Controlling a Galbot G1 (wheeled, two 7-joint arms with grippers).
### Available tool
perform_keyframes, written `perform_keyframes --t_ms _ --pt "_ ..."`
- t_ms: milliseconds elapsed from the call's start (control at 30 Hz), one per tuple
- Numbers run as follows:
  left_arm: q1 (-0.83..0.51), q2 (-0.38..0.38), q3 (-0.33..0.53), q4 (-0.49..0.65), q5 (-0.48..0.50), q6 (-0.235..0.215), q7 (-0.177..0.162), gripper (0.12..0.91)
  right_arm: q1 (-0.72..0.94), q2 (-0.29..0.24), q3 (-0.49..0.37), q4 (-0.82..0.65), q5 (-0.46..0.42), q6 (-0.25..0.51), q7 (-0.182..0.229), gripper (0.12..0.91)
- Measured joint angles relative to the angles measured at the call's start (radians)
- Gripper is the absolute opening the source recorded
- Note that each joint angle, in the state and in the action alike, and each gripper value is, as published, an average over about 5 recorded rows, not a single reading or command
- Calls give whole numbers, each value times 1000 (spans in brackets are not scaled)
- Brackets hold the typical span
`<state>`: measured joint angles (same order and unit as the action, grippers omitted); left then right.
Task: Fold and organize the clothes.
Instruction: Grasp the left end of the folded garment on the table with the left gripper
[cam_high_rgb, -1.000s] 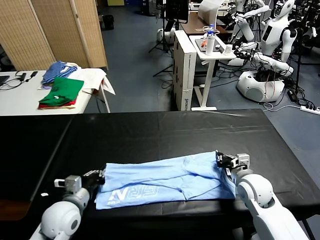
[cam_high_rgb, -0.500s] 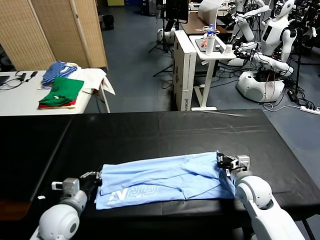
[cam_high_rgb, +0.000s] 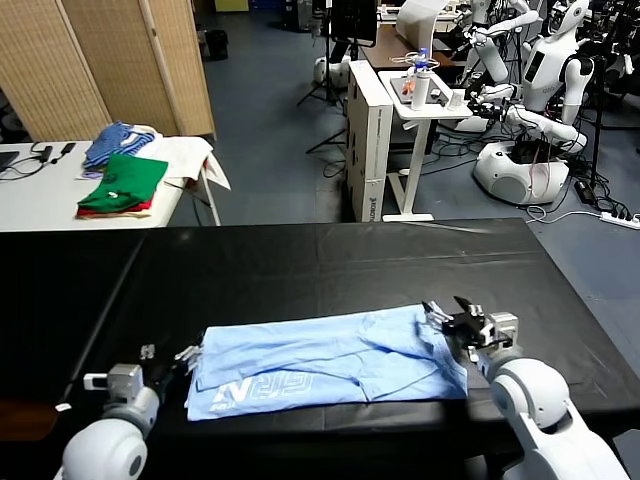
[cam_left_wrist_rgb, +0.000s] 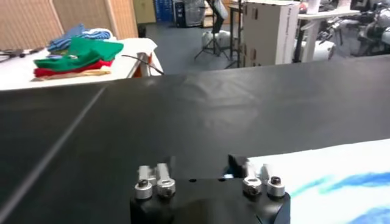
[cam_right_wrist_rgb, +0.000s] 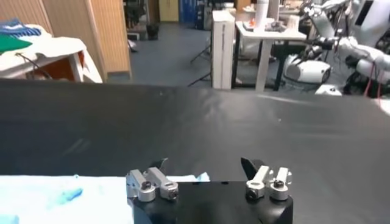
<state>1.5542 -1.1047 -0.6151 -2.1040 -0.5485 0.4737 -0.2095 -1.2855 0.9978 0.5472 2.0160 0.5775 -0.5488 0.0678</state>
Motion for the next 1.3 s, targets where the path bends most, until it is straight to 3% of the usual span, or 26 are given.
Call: perform_keyframes --t_ms 300,667,767,900,1133,1233,1300 --pt "100 -108 -22 -73 -90 8 7 907 -39 -16 36 39 5 8 -5 907" --pt "126 -188 -6 -51 12 -18 21 907 -48 -13 38 55 0 18 -5 907" --pt "127 -200 -1 -49 18 -21 23 874 -44 -9 34 53 -3 18 -5 907" --pt "125 -213 11 -49 31 -23 29 701 -35 -3 25 50 -10 18 -5 907" --pt "116 -220 25 -37 33 -25 34 330 -26 12 14 45 -18 17 -5 907" --pt "111 -220 25 -32 22 -25 33 216 -22 18 11 44 -20 16 -3 907" --pt "107 -218 25 -31 10 -23 31 182 -20 21 10 43 -22 15 -3 907"
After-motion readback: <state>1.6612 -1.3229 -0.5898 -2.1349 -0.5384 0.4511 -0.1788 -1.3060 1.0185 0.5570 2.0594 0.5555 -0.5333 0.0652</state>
